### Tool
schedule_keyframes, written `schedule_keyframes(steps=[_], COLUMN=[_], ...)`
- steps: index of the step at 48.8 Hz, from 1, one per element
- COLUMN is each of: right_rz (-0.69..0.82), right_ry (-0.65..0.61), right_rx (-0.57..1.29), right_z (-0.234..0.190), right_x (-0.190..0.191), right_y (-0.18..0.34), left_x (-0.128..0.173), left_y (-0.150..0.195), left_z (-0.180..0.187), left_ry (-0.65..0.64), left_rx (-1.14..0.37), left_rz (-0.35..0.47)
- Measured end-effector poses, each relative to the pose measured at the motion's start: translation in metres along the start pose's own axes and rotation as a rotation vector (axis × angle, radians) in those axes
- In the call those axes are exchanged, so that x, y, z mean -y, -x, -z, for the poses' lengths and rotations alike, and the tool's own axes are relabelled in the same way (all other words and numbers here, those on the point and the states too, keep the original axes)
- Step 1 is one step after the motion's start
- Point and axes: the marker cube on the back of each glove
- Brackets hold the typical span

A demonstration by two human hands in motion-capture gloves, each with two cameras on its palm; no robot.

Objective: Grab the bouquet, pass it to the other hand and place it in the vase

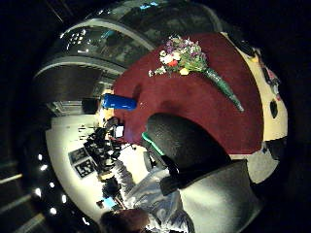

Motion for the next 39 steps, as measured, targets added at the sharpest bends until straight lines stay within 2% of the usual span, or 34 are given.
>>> schedule_keyframes(steps=[10,26,39], right_rz=[-0.064,-0.193,-0.298], right_ry=[0.028,0.012,0.026], right_rx=[0.083,0.119,0.102], right_z=[-0.002,-0.022,-0.065], right_x=[0.016,0.046,0.076], right_y=[-0.02,-0.056,-0.084], left_x=[-0.008,-0.012,-0.002], left_y=[-0.007,-0.019,-0.018], left_z=[0.006,0.003,-0.006], left_ry=[0.001,-0.035,-0.036], left_rx=[0.037,0.044,0.014], left_rz=[-0.035,-0.059,-0.05])
